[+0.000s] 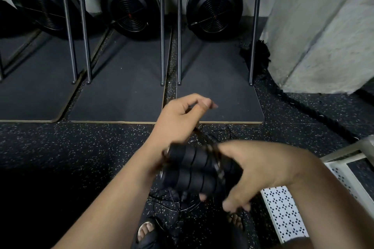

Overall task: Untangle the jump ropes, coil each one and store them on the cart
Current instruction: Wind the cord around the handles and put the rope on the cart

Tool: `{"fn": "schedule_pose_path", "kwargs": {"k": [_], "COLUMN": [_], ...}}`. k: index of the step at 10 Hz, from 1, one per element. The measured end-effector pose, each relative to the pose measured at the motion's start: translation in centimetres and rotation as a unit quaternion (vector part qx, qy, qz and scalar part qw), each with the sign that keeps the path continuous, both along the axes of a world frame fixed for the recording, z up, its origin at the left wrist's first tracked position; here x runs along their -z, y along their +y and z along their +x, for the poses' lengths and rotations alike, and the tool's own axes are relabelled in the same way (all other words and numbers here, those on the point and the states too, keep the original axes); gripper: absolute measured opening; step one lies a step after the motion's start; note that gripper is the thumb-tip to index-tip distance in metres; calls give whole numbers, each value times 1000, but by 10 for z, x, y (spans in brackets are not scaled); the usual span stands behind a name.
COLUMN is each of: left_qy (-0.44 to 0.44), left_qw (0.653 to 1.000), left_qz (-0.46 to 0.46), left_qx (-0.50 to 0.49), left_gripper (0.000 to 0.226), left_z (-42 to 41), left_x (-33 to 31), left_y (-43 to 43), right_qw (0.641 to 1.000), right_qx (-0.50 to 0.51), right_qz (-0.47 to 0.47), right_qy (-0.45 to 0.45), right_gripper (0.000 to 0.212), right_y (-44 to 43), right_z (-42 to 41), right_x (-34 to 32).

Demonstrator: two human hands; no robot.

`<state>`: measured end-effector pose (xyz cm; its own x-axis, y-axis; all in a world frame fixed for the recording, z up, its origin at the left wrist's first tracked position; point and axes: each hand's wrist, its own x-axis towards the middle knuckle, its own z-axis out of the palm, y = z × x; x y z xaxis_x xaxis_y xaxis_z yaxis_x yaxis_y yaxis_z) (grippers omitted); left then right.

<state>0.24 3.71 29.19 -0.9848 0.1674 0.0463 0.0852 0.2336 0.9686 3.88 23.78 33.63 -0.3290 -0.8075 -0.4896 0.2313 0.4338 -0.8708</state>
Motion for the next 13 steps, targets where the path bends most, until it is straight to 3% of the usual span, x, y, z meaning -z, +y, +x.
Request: {"fn": "schedule_pose_path", "kwargs": {"k": [1, 2, 4, 5, 7, 8, 9, 10, 11, 12, 13], "left_qy": [-3, -16, 5, 44, 58, 60, 48, 21, 7, 44, -117], "left_qw": [1000, 1000, 996, 993, 990, 987, 988, 995, 997, 995, 992], "left_qz": [1, 4, -77, -99, -122, -150, -142, -78, -63, -78, 31], "left_qx": [4, 4, -38, -44, -40, -11, 38, 61, 54, -39, -25], "left_gripper": [30, 42, 26, 24, 29, 27, 18, 22, 33, 41, 37], "left_z": [3, 3, -3, -1, 0, -1, 3, -1, -3, 21, 17], "left_x": [1, 3, 14, 12, 9, 12, 10, 6, 11, 15, 4], "left_y": [2, 8, 7, 7, 2, -2, 5, 4, 1, -5, -9], "right_qw": [981, 933, 849, 837, 924, 960, 986, 997, 998, 977, 932], "right_qx": [128, 298, 519, 528, 300, 156, 45, 14, 50, 155, 303], "right_qz": [-145, -197, -66, 53, 193, 208, 158, 69, -40, -146, -196], "right_qy": [10, 34, 77, 132, 139, 99, 41, -11, -28, -6, 16], "right_gripper": [39, 32, 44, 51, 47, 51, 54, 58, 65, 65, 55], "right_y": [7, 8, 8, 7, 4, 1, 0, 4, 9, 8, 5], "right_z": [-5, -13, -25, -28, -16, -11, -5, -3, -3, -6, -13], "right_x": [0, 4, 28, 36, 40, 37, 27, 16, 11, 9, 9]}}
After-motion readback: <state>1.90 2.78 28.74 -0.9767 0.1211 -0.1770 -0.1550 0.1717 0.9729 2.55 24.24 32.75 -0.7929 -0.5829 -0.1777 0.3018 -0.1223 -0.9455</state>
